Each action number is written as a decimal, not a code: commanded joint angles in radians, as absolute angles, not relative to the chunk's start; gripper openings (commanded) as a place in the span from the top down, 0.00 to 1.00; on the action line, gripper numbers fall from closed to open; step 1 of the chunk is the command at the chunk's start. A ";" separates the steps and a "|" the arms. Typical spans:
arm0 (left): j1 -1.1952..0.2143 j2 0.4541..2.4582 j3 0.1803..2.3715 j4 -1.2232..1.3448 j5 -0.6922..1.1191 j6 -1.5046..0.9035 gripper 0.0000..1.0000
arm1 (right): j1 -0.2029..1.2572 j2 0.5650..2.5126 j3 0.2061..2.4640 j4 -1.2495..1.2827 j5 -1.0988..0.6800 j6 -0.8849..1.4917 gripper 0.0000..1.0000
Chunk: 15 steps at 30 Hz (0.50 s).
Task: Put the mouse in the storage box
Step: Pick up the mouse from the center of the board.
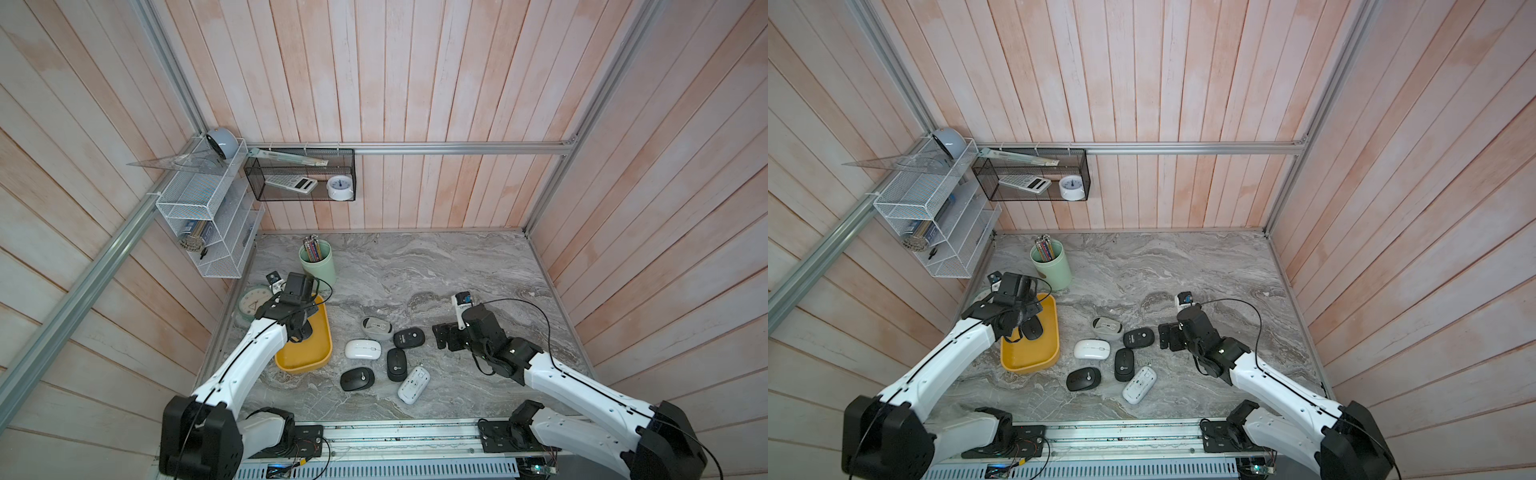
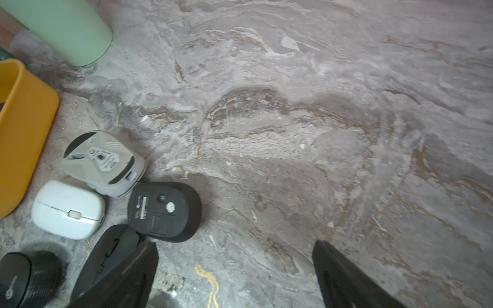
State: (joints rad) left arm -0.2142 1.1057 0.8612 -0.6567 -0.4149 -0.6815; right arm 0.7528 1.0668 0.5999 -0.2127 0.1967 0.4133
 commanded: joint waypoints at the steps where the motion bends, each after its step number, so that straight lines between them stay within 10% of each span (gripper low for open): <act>1: -0.178 0.924 0.817 -0.642 -0.412 -0.641 0.14 | 0.832 1.163 0.678 -0.251 0.269 0.394 0.03; 15: -0.157 0.410 0.825 -0.806 -0.571 -0.704 0.00 | 1.037 1.729 1.218 -0.498 0.289 0.360 0.04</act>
State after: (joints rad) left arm -0.1616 0.4244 0.8070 -0.7399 -0.5152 -0.6952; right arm 1.0214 1.6600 1.1225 -0.3630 0.2798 0.3794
